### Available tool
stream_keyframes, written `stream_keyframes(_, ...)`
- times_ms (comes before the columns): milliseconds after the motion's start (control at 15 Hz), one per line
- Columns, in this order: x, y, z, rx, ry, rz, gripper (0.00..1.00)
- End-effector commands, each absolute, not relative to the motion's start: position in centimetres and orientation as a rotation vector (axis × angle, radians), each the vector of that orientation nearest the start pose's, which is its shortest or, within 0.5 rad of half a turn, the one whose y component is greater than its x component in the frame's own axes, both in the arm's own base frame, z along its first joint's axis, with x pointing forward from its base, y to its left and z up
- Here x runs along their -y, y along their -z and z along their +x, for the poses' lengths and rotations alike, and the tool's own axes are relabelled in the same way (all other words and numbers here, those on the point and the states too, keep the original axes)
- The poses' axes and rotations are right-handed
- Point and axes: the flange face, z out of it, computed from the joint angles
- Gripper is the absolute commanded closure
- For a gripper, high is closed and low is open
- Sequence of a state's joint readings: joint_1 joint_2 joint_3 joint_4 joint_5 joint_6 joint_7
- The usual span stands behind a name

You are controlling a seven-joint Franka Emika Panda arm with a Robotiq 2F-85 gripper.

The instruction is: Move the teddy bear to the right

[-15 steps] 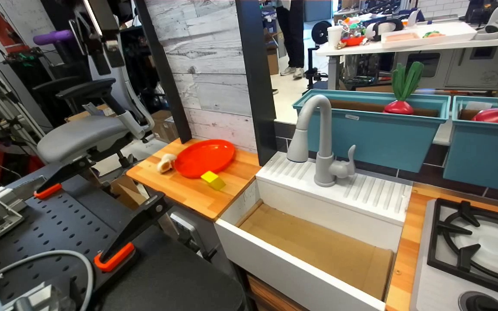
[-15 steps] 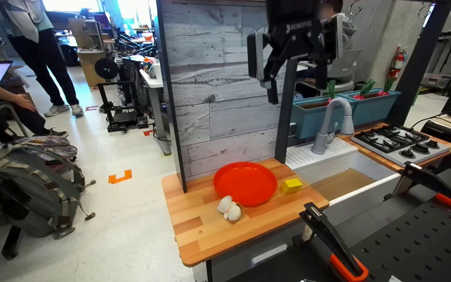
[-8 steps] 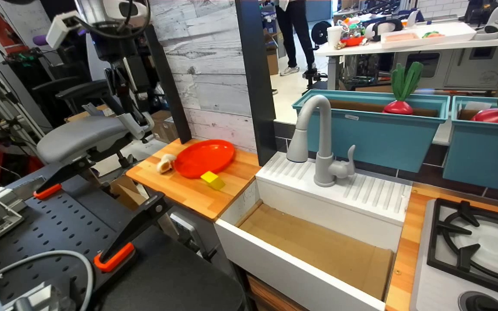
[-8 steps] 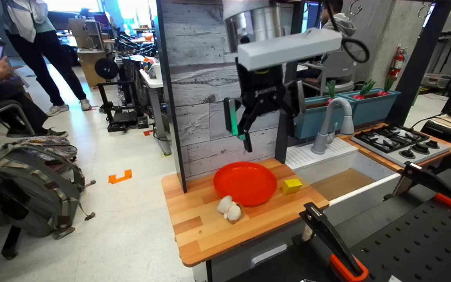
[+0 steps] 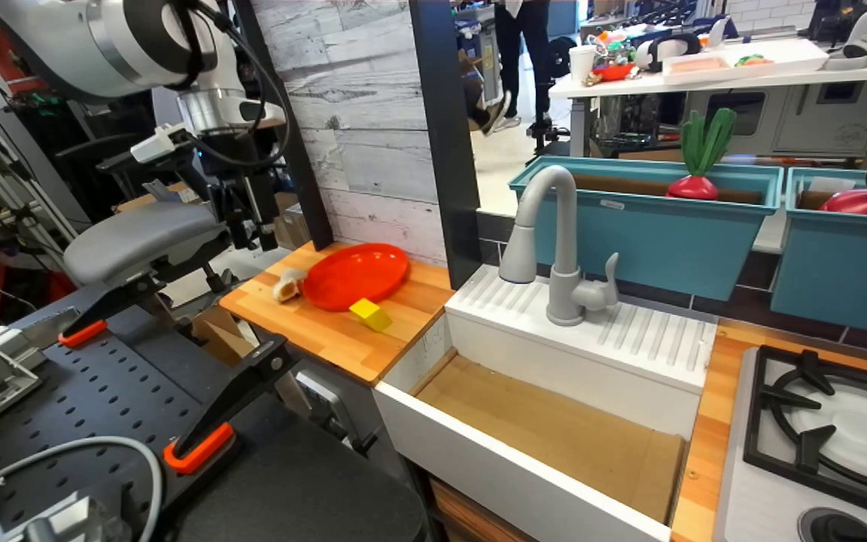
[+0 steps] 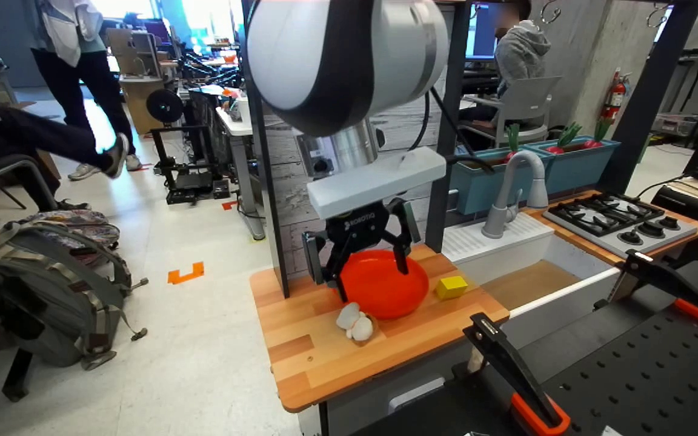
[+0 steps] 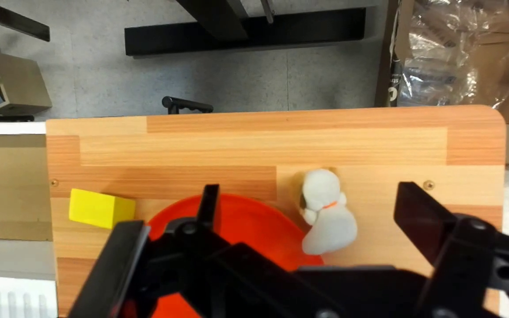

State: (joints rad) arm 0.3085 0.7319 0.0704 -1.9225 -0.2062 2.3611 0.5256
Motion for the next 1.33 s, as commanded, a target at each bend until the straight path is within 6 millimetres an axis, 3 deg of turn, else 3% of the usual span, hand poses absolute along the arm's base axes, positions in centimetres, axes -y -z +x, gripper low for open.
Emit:
stream_keyframes(0,-22.8,-4.6,55.1,0.015,-0.389,-3.322,0.0)
stream_keyframes(533,-24.6,0.4,56.1,0.075,-0.419,-3.345,0.0)
stream_keyframes(600,-24.8,0.7,56.3,0.084,-0.417,-3.347,0.25)
stream_keyframes(667,-25.0,0.9,56.4,0.087,-0.411,-3.352,0.26)
stream_keyframes(933,-25.4,1.2,57.0,0.093,-0.394,-3.346,0.58)
stream_keyframes(1267,-26.0,-0.4,56.9,0.096,-0.4,-3.328,0.95)
